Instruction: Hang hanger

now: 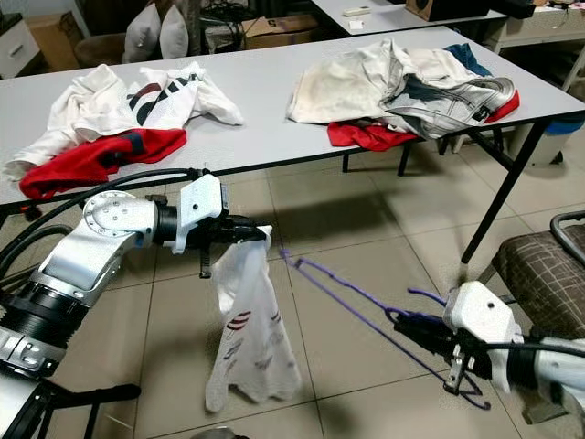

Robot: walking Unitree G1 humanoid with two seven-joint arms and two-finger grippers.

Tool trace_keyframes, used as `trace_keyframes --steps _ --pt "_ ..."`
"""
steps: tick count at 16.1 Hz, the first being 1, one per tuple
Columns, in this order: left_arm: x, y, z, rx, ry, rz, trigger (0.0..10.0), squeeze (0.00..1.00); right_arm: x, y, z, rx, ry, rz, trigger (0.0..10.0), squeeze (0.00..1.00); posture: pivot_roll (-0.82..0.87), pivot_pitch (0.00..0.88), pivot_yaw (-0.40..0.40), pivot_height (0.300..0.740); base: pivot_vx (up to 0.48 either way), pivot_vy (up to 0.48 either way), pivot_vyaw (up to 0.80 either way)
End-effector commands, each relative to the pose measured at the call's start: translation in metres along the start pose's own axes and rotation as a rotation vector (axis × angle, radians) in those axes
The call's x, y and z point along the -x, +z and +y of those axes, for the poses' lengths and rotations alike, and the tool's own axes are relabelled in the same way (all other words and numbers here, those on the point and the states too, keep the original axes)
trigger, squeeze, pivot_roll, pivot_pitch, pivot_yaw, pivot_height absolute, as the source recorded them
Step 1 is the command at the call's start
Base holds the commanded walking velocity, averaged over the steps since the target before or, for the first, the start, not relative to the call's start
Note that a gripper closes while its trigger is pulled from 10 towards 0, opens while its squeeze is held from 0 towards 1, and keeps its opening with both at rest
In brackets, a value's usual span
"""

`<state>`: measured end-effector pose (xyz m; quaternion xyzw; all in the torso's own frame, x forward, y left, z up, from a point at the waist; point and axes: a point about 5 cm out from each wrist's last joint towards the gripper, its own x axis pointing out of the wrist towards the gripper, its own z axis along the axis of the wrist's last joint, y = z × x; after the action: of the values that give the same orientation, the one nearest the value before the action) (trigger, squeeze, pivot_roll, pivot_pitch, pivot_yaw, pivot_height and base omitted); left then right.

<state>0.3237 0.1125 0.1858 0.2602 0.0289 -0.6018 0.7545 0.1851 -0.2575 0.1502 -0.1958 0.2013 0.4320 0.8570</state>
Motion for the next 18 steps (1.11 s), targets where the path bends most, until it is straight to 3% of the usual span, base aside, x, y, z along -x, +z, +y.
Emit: trace_keyframes --steps 1,11,14,18 --pt "0.004 0.008 0.004 -0.038 0.005 -0.013 10.0 0.00 -0.002 0.004 0.000 0.025 0.034 -0.002 10.0 0.00 -0.02 0.025 0.084 0.740 0.000 0.000 0.00" --pt "0.005 0.022 -0.001 -0.069 -0.066 -0.055 10.0 0.00 -0.005 0.006 -0.001 0.032 0.106 0.005 10.0 0.00 -0.02 0.028 0.075 0.740 0.000 0.000 0.00" --pt "0.001 0.035 -0.013 -0.087 -0.199 -0.113 10.0 0.00 -0.010 0.005 -0.004 0.068 0.176 0.040 10.0 0.00 -0.01 0.029 0.072 0.740 0.000 0.000 0.00" --pt "0.000 0.041 -0.025 -0.152 -0.374 -0.095 10.0 0.00 -0.015 0.004 -0.016 0.160 0.291 0.124 10.0 0.00 0.00 0.034 0.065 0.740 0.000 0.000 0.00"
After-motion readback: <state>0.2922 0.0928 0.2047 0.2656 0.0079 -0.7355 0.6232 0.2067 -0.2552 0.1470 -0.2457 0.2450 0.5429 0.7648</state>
